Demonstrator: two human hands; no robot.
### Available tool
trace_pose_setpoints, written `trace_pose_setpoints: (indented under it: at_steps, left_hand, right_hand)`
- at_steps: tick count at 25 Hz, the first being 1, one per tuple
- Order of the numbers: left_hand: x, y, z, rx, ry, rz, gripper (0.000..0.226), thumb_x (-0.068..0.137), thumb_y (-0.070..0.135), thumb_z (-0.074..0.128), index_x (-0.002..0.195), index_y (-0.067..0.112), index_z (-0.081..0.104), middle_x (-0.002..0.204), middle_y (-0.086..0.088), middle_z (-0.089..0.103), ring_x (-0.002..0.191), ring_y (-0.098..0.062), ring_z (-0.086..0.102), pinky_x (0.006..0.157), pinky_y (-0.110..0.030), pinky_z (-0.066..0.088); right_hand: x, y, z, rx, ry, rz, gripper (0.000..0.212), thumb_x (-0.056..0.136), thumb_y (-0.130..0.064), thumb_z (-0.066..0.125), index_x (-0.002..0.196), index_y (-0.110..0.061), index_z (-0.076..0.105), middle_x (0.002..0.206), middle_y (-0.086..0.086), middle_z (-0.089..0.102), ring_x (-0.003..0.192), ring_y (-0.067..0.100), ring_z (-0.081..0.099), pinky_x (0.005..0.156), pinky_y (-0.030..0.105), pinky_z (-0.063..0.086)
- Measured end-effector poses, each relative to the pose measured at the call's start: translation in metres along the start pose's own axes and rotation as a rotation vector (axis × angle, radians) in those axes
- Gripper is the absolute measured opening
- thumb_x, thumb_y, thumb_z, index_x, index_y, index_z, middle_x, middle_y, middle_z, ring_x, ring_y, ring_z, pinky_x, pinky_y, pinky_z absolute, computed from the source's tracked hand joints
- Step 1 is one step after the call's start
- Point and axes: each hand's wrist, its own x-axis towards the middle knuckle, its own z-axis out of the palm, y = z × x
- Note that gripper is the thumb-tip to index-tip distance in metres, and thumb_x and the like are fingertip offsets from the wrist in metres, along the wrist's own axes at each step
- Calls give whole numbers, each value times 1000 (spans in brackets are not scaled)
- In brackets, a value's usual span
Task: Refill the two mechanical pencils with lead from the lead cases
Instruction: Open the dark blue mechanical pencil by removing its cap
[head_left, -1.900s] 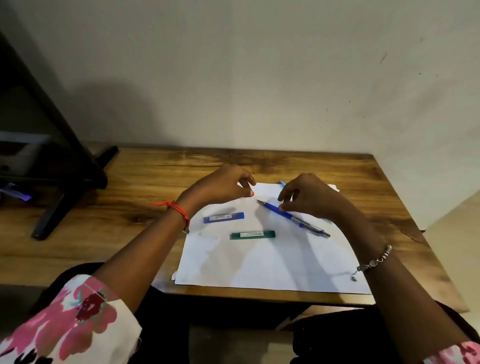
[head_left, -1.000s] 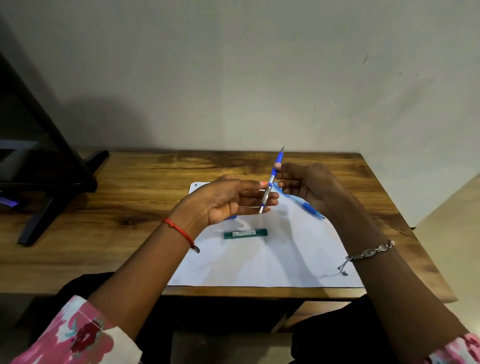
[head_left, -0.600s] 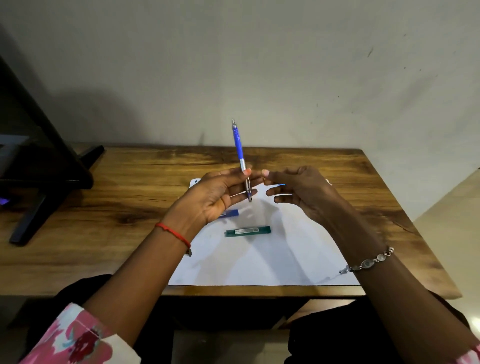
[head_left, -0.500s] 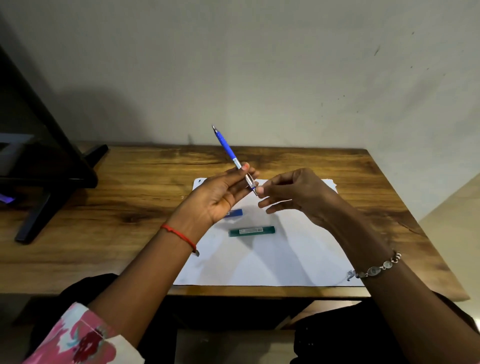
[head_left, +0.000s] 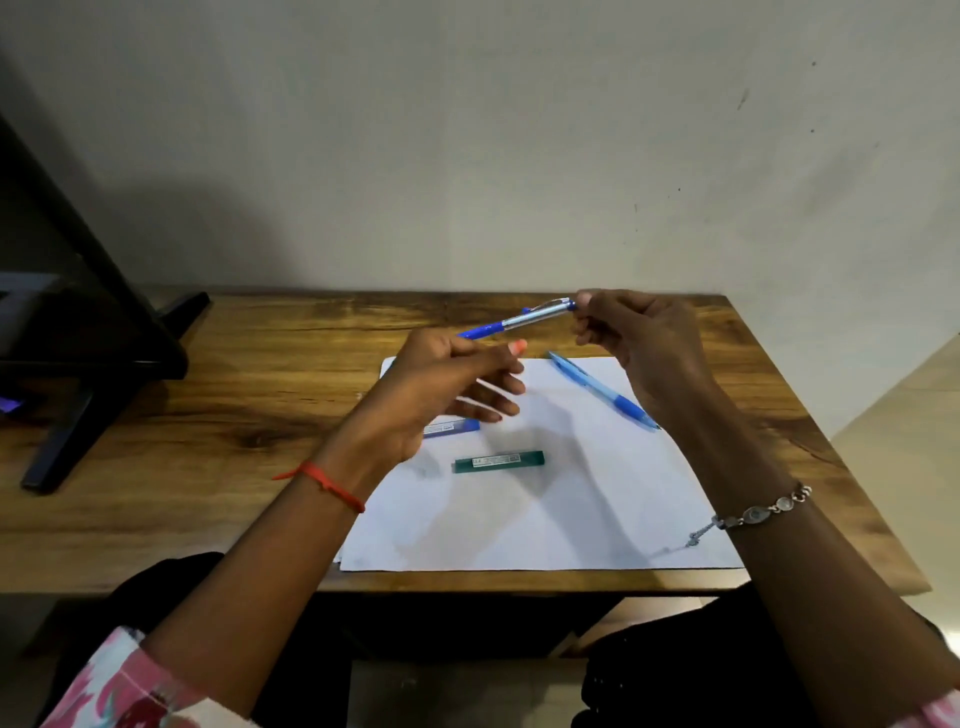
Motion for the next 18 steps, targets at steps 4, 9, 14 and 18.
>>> trace_pose_setpoints:
  at_steps: [4,9,14,18]
  left_hand:
    - [5,5,-6,165,316,498,5,78,18,70,82,19,69,77,8,70,72,-1,66,71,-11,50]
    - [14,-4,9,174,84,256,36,78,20,68,113,13,63,98,4,68,91,-9,67,83,-22,51]
    - [15,-8,17,13,-23,192,15,88,14,56,100,13,66,70,11,70,51,-4,58,50,-19,52]
    - [14,-10,19,-75,-32,117,14,90,12,53,89,14,67,63,9,66,48,-5,49,44,-16,40]
  right_hand:
    - [5,-8,-5,33,32,-54,11,84,-9,63,75,-8,70,58,1,66,54,16,57,58,23,53]
    - [0,-6,7,32,-3,-109,12,84,-12,63,74,-9,69,56,0,65,53,15,56,56,24,51]
    - [1,-1,11,98,-45,-78,10,85,-10,61,80,-7,69,59,0,64,54,16,55,52,24,46]
    - [3,3,11,64,-119,-30,11,85,-9,60,85,-2,68,60,1,63,54,13,57,53,23,47]
